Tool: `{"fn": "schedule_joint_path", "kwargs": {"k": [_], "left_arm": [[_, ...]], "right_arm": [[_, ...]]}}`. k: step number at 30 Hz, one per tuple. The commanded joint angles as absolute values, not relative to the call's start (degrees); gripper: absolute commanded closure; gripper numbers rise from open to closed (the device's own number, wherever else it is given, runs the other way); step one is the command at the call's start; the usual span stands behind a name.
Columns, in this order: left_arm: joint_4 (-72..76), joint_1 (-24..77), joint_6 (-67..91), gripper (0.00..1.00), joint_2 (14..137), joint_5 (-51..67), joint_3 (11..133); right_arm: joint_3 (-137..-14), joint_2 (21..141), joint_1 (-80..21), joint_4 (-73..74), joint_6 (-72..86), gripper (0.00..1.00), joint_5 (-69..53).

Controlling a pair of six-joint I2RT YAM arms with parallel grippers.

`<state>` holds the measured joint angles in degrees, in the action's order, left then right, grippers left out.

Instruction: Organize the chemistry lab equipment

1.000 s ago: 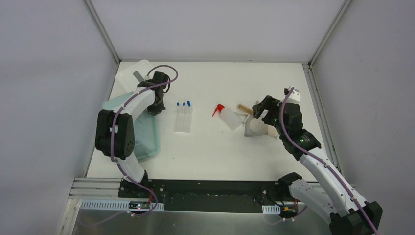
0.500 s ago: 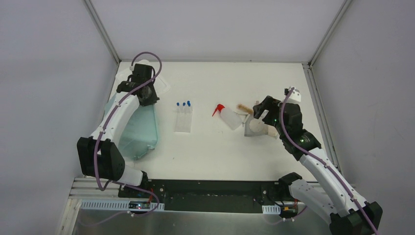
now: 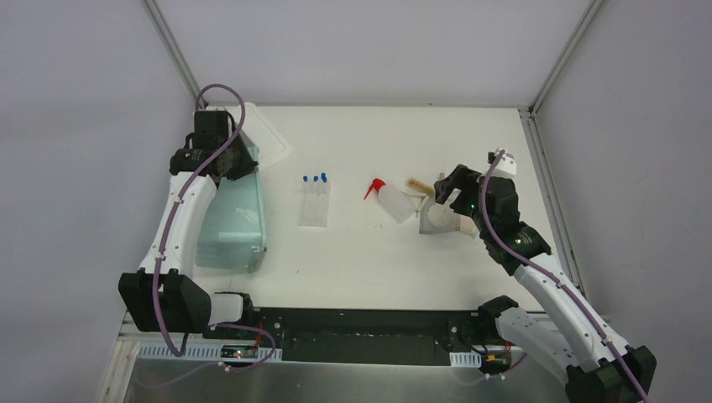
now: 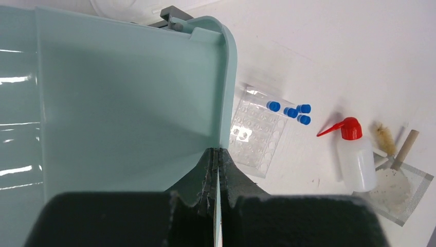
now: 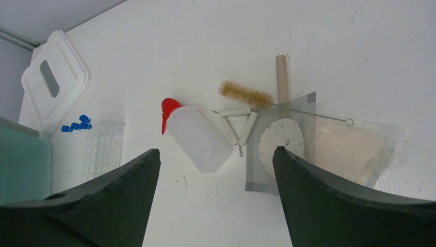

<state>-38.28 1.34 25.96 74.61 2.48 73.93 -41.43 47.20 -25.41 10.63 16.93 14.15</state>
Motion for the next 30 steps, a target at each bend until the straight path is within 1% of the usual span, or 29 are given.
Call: {"fn": "schedule_joint_path", "kwargs": {"k": [1,5,10,22,26,28,30], "left_arm": [[-36.5,-1.2,27.3,1.0,71.2,6.6,72.4],[-36.3,-4.9,27.7,1.0,70.3,9.5,69.7],[-36.1,-8.1,27.0,1.0,68.3,10.0,67.0],[-40.1,-12.9,22.0,1.0,66.4,7.0,66.9],[-42.0,-13.4,20.4,1.0,66.3,4.0,67.1],[-43.2,-13.4,19.6,0.97,66.1,1.7,67.4],[-44.2,-13.4,18.5,0.91,65.7,-1.0,67.7]], "right_arm": [[-42.1,46.3,-25.1,10.3,16.9,0.16,15.0],[-42.1,46.2,-25.1,10.3,17.1,0.16,15.1],[-41.8,45.8,-25.2,10.6,17.1,0.16,15.4],[-41.8,46.0,-25.1,10.9,17.2,0.16,15.4],[-41.7,46.1,-25.2,10.9,17.2,0.16,15.4],[-41.6,46.0,-25.2,10.9,17.2,0.16,15.5],[-41.5,46.0,-25.1,10.9,17.3,0.16,15.4]]}}
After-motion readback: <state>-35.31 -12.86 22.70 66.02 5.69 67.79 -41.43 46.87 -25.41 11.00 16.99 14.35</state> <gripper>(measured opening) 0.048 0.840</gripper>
